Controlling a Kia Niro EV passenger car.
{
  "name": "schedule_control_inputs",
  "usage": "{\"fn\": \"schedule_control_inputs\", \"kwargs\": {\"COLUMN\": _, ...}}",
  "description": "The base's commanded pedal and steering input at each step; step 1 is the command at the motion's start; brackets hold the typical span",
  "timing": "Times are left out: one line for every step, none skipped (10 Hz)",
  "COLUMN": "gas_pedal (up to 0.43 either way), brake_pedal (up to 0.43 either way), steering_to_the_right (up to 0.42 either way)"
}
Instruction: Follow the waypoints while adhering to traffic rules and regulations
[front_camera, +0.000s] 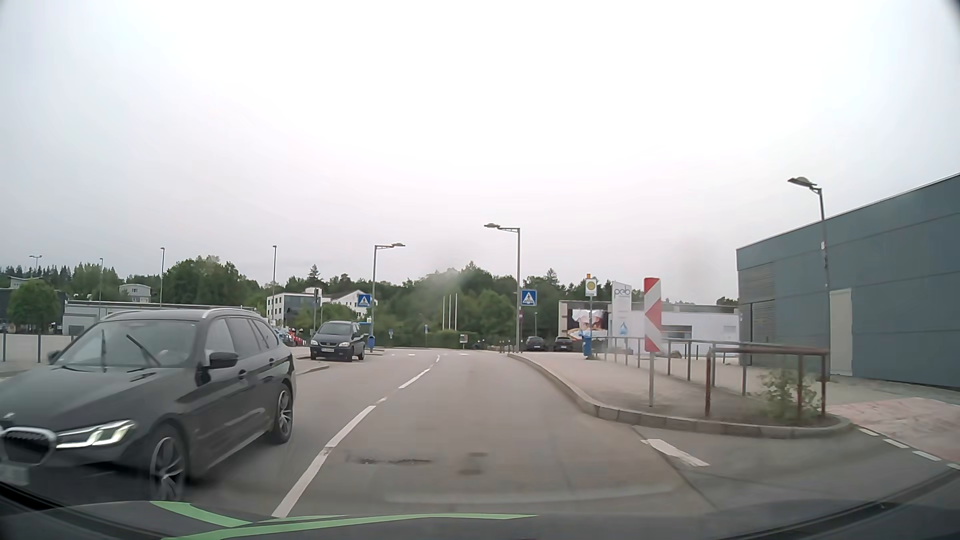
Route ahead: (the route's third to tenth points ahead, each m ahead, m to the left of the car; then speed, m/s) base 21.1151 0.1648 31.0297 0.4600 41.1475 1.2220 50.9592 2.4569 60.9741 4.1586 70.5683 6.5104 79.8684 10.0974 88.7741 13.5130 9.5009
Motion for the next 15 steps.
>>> {"fn": "schedule_control_inputs", "kwargs": {"gas_pedal": 0.118, "brake_pedal": 0.000, "steering_to_the_right": -0.017}}
{"fn": "schedule_control_inputs", "kwargs": {"gas_pedal": 0.118, "brake_pedal": 0.000, "steering_to_the_right": -0.013}}
{"fn": "schedule_control_inputs", "kwargs": {"gas_pedal": 0.118, "brake_pedal": 0.000, "steering_to_the_right": -0.010}}
{"fn": "schedule_control_inputs", "kwargs": {"gas_pedal": 0.118, "brake_pedal": 0.000, "steering_to_the_right": -0.008}}
{"fn": "schedule_control_inputs", "kwargs": {"gas_pedal": 0.118, "brake_pedal": 0.000, "steering_to_the_right": -0.005}}
{"fn": "schedule_control_inputs", "kwargs": {"gas_pedal": 0.118, "brake_pedal": 0.000, "steering_to_the_right": 0.001}}
{"fn": "schedule_control_inputs", "kwargs": {"gas_pedal": 0.118, "brake_pedal": 0.000, "steering_to_the_right": 0.006}}
{"fn": "schedule_control_inputs", "kwargs": {"gas_pedal": 0.118, "brake_pedal": 0.000, "steering_to_the_right": 0.012}}
{"fn": "schedule_control_inputs", "kwargs": {"gas_pedal": 0.118, "brake_pedal": 0.000, "steering_to_the_right": 0.014}}
{"fn": "schedule_control_inputs", "kwargs": {"gas_pedal": 0.118, "brake_pedal": 0.000, "steering_to_the_right": 0.013}}
{"fn": "schedule_control_inputs", "kwargs": {"gas_pedal": 0.118, "brake_pedal": 0.000, "steering_to_the_right": 0.012}}
{"fn": "schedule_control_inputs", "kwargs": {"gas_pedal": 0.118, "brake_pedal": 0.000, "steering_to_the_right": 0.011}}
{"fn": "schedule_control_inputs", "kwargs": {"gas_pedal": 0.118, "brake_pedal": 0.000, "steering_to_the_right": 0.010}}
{"fn": "schedule_control_inputs", "kwargs": {"gas_pedal": 0.118, "brake_pedal": 0.000, "steering_to_the_right": 0.008}}
{"fn": "schedule_control_inputs", "kwargs": {"gas_pedal": 0.118, "brake_pedal": 0.000, "steering_to_the_right": 0.005}}
